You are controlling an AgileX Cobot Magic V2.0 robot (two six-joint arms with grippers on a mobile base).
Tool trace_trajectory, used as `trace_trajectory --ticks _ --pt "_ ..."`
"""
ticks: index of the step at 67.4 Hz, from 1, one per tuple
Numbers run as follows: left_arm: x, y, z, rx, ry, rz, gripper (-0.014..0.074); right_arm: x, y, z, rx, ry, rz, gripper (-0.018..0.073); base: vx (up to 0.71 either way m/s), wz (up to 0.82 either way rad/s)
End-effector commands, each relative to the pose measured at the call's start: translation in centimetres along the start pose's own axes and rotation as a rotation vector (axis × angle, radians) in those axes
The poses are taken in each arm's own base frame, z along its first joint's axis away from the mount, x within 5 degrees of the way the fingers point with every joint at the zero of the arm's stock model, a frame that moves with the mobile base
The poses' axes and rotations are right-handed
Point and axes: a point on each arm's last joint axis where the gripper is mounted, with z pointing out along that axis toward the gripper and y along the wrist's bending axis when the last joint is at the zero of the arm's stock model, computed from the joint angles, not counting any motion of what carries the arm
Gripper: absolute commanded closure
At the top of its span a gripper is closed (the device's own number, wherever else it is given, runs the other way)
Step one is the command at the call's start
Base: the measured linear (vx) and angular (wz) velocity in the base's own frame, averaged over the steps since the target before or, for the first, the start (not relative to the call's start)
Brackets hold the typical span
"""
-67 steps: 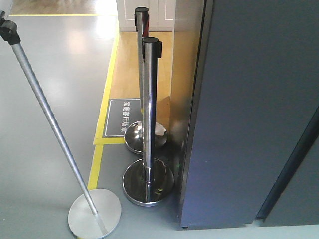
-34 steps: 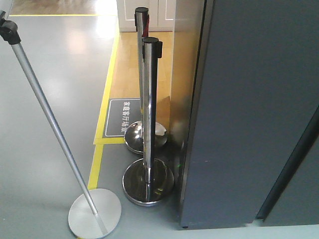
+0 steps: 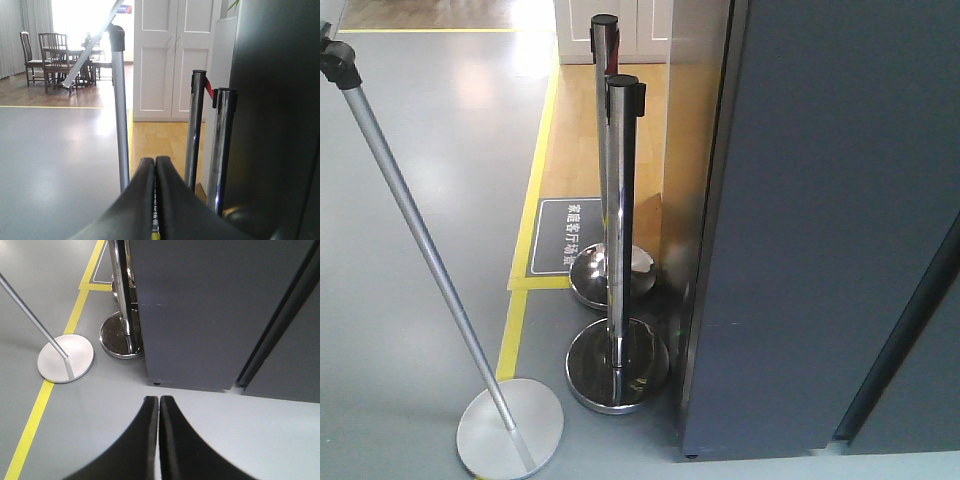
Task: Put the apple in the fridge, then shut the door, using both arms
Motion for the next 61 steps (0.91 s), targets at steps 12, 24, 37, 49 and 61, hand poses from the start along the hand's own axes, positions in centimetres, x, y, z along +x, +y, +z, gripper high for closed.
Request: trace_trajectory --ticks 12,24,37,49,61 --pt "-1.4 -0.2 -0.2 0.013 -0.111 -0.009 0.0603 -1.6 0.0 -0.5 0.010 -0.124 -0.009 0.0562 0.00 0.00" --pt "-1.4 -0.2 -0.2 0.013 -0.111 -0.009 0.0603 -4.1 0.1 -1.3 0.000 -0.423 -0.012 0.0562 0.00 0.00" --pt "-1.4 -0.2 -0.2 0.013 -0.111 -0.009 0.0603 -4.8 0.0 -1.3 0.006 -0.570 -0.021 0.0562 0.00 0.00" --pt "-1.4 -0.2 -0.2 0.013 -0.111 -0.009 0.0603 -1.9 -0.5 1.7 0.063 -0.675 -0.012 0.0562 0.00 0.00" --pt "-1.4 -0.2 -0.2 0.013 -0.111 -0.009 0.0603 1.7 -0.8 4.2 0.107 -0.730 -0.002 0.0562 0.00 0.00"
